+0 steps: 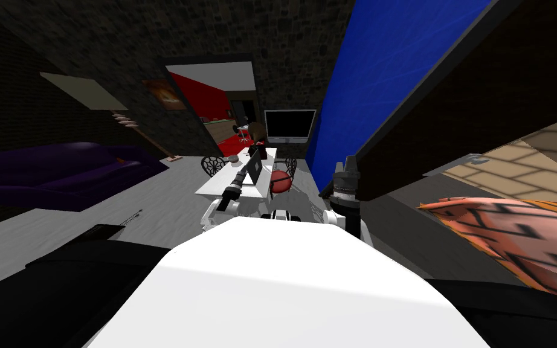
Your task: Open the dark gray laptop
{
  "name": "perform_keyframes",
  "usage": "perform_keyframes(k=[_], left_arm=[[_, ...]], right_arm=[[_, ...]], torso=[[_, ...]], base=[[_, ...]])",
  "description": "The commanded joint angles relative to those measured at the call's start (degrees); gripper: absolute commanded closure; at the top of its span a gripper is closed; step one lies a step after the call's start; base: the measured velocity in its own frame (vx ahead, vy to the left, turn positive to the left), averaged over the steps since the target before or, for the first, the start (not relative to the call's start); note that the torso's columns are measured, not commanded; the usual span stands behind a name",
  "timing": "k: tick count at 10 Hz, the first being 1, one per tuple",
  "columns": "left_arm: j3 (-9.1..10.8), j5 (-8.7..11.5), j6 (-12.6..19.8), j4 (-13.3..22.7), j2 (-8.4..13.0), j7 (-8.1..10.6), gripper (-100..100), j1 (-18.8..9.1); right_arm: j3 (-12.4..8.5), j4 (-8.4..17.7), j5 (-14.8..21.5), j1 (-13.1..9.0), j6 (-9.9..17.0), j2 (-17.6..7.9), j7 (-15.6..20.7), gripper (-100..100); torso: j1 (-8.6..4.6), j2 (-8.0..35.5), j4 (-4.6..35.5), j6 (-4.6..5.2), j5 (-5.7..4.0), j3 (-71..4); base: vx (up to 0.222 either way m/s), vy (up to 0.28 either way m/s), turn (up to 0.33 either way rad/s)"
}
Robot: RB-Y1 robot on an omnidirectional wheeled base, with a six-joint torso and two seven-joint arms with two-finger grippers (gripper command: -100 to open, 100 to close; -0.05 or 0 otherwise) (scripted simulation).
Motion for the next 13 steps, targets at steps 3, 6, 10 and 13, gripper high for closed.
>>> perform_keyframes(k=[3, 6, 10, 13], left_arm=[[1.05, -1.7, 6.1, 4.2, 5.0, -0.94, -100, -2.1], [1.32, -1.6, 8.4, 2.9, 5.9, -0.87, -100, -2.2], [0.27, -1.4, 5.9, 7.9, 5.2, 0.84, 100, -6.8], [-0.68, -1.1, 3.9, 12.8, 4.6, 2.61, 100, -11.0]], right_arm=[[0.0, 0.0, 0.0, 0.0, 0.0, 0.0, 0.0, 0], [0.0, 0.0, 0.0, 0.0, 0.0, 0.0, 0.0, 0], [0.0, 0.0, 0.0, 0.0, 0.0, 0.0, 0.0, 0], [0.0, 0.0, 0.0, 0.0, 0.0, 0.0, 0.0, 0]], torso=[[-0.04, 0.0, 0.0, 0.00, -0.01, 0.0], [0.06, 0.0, 0.0, -0.01, 0.01, 0.0], [0.17, 0.3, 0.1, 0.03, 0.21, 0.2], [-0.17, -0.3, -0.3, 0.21, 0.13, -0.2]], base=[[-0.004, -0.035, -0.112], [0.029, -0.016, -0.044], [-0.034, 0.012, 0.071], [-0.054, 0.016, 0.048]])
